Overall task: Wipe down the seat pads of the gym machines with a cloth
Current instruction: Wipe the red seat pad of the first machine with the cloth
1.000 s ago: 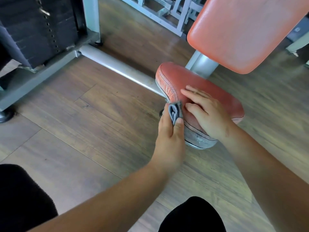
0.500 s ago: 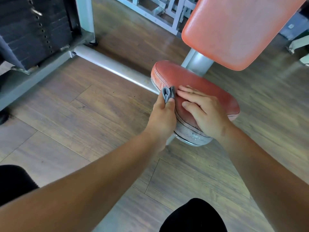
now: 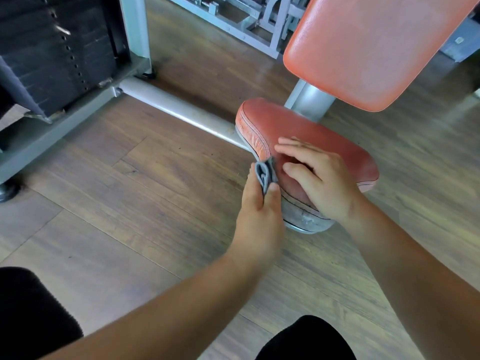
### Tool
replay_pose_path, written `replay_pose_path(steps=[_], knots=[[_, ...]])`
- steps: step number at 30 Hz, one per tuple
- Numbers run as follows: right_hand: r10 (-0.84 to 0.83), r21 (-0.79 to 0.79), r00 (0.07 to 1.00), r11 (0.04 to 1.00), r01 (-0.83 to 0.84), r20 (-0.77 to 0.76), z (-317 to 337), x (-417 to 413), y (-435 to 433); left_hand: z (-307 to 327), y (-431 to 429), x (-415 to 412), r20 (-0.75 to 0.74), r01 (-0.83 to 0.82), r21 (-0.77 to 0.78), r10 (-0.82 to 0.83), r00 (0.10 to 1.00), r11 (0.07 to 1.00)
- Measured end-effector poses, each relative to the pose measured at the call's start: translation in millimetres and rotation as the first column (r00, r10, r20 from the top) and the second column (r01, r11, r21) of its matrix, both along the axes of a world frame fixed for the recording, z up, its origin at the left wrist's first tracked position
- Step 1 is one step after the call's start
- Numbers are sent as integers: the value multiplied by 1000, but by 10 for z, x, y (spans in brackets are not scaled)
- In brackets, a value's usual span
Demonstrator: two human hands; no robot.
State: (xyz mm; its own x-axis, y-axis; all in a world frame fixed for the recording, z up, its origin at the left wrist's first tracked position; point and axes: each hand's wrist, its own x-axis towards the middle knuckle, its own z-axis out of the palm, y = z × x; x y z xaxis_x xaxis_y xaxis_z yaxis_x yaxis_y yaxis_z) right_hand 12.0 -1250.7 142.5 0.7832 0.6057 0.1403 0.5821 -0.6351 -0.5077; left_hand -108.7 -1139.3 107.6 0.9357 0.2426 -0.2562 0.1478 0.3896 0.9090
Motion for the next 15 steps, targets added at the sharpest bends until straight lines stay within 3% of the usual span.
replay_pose_path(steps=[4,9,13,15], knots=[[-15,2,1000,1000,15,10,17,4,15,-61,151,438,-82,-55,-24,52,995,998],[-14,24,1000,1000,14,8,8,-7,10,-72,8,105,36,-32,-1,32,999,999],[-29,12,1000,999,29,8,3,-7,29,-49,182,499,-54,-59,11,60,997,998],[-24,28,1000,999,24,2,2,-8,17,-108,121,389,13,-47,28,47,999,998]])
